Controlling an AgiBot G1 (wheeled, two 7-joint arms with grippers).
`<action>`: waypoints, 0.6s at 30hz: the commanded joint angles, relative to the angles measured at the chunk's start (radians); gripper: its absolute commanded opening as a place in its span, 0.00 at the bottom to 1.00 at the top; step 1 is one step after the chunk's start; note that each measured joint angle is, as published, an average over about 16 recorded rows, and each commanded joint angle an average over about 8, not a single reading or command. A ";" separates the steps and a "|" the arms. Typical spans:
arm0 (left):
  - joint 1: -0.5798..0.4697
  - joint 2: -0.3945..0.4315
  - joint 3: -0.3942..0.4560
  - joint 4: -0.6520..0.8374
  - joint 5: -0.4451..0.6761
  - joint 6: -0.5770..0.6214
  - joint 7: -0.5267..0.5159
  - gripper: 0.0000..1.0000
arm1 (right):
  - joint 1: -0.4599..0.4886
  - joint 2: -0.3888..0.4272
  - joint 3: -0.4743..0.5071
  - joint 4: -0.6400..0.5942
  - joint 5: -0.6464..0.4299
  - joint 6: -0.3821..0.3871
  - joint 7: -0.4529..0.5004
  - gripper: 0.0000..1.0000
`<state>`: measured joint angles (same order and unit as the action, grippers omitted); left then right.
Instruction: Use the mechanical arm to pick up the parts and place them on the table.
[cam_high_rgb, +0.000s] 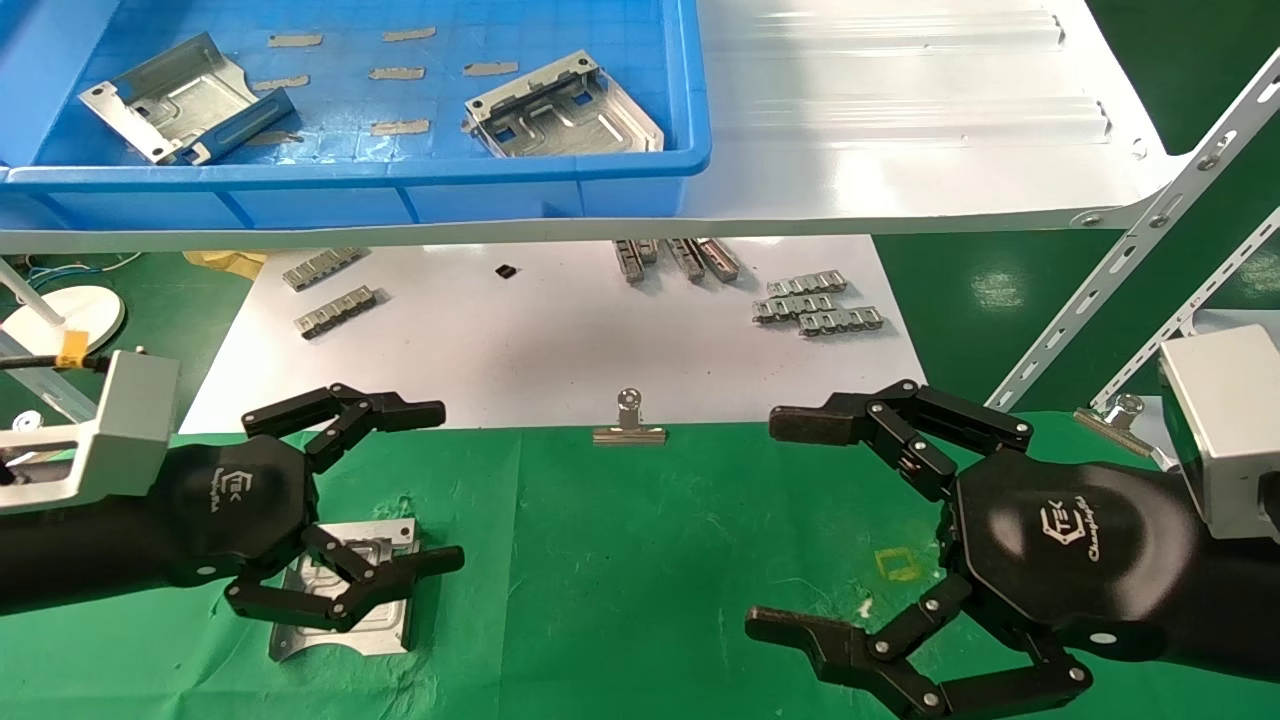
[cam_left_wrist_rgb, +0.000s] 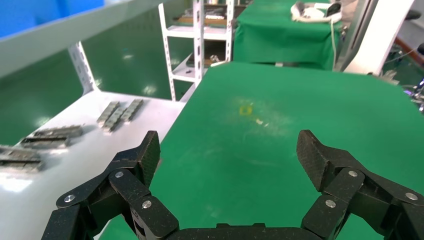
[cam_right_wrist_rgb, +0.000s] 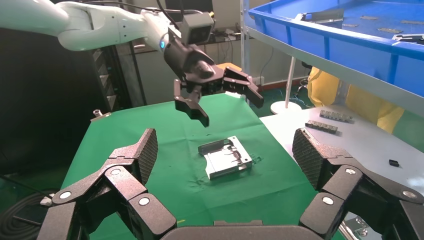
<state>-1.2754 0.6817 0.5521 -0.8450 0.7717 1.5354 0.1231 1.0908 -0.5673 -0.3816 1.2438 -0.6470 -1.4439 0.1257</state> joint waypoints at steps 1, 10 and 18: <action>0.018 -0.006 -0.024 -0.039 -0.004 -0.003 -0.027 1.00 | 0.000 0.000 0.000 0.000 0.000 0.000 0.000 1.00; 0.097 -0.034 -0.131 -0.212 -0.020 -0.019 -0.150 1.00 | 0.000 0.000 0.000 0.000 0.000 0.000 0.000 1.00; 0.167 -0.059 -0.227 -0.366 -0.034 -0.033 -0.259 1.00 | 0.000 0.000 0.000 0.000 0.000 0.000 0.000 1.00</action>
<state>-1.1112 0.6241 0.3292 -1.2042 0.7381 1.5032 -0.1306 1.0907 -0.5672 -0.3816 1.2438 -0.6469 -1.4438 0.1257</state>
